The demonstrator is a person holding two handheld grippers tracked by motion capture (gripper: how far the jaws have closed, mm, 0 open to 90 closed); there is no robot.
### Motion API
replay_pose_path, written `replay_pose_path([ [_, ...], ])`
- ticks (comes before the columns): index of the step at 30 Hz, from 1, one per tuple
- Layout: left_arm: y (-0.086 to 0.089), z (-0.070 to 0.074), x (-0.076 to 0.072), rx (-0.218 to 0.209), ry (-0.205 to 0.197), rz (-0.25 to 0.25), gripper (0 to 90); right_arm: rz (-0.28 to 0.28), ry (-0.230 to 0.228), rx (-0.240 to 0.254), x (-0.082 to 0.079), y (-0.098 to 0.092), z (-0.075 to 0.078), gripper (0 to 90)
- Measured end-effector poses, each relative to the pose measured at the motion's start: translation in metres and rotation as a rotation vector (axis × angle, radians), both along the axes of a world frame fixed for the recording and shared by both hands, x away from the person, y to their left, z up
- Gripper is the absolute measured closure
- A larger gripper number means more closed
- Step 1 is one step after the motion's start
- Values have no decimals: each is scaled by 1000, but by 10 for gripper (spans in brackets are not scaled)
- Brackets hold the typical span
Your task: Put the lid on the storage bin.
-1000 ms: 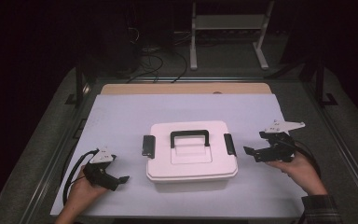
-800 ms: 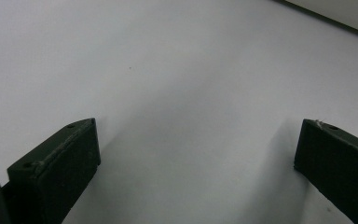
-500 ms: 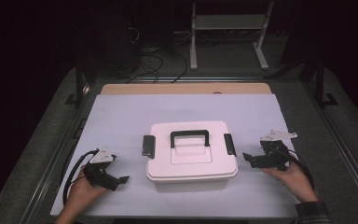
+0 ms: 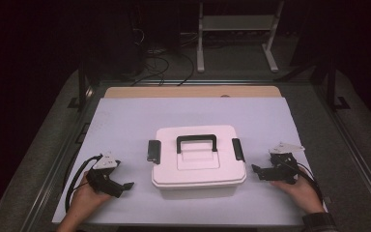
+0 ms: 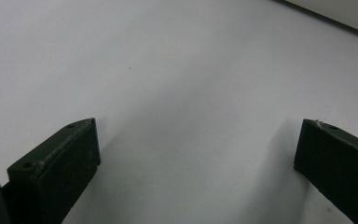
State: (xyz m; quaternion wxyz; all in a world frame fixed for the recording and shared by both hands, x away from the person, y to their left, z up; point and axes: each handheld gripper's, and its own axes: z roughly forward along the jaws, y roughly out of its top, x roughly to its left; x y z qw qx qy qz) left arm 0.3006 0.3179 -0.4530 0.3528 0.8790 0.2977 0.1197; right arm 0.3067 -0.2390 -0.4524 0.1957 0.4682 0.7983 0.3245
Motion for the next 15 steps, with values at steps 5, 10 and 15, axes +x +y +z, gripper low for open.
replay_pose_path([
  [5, 0, 0, 0, 1, 0, 0, 0, -7, -7, 12, -2, -1, -4, 132],
  [10, 0, 0, 0, 0, 0, 0, 0, -12, 0, 31, -2, -3, -6, 131],
  [15, 0, 0, 0, 2, 0, -1, 0, -12, -1, 35, -2, -3, -6, 131],
])
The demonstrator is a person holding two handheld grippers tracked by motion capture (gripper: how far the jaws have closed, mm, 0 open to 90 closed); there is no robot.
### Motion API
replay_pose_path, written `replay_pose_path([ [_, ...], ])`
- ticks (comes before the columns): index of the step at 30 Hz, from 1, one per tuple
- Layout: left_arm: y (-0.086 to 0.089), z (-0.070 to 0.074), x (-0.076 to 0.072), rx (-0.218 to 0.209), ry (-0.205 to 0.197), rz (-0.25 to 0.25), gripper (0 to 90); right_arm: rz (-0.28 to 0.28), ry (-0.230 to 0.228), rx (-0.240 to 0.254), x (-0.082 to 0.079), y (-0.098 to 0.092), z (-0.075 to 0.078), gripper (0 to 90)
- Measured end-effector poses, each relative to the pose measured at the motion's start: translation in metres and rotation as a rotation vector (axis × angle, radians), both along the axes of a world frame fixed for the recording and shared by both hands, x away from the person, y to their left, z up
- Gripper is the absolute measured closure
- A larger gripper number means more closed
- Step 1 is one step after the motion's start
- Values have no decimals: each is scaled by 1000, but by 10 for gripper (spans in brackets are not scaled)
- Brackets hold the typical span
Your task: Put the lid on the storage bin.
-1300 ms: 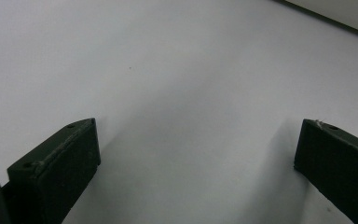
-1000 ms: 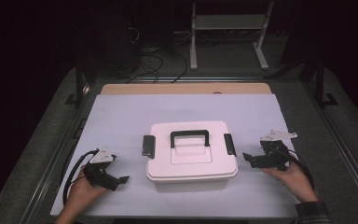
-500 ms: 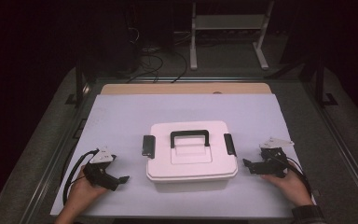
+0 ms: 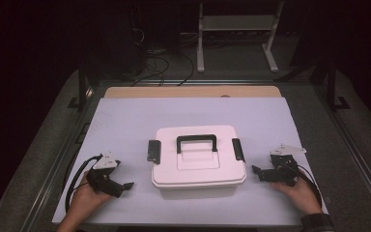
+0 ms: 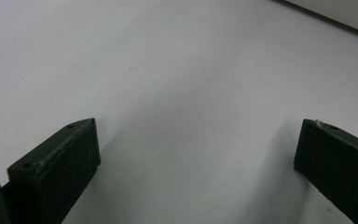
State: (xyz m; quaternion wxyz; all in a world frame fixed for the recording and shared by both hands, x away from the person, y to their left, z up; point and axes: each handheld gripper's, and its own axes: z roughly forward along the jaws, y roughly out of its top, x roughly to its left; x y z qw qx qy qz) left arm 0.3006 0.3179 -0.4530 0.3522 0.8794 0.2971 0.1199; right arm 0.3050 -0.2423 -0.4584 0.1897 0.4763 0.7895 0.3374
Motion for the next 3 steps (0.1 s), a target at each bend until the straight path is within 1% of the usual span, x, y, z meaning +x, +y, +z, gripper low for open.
replay_pose_path([
  [3, 0, 0, 0, 0, 0, 0, 0, -1, 0, 0, 0, 0, 0, 131],
])
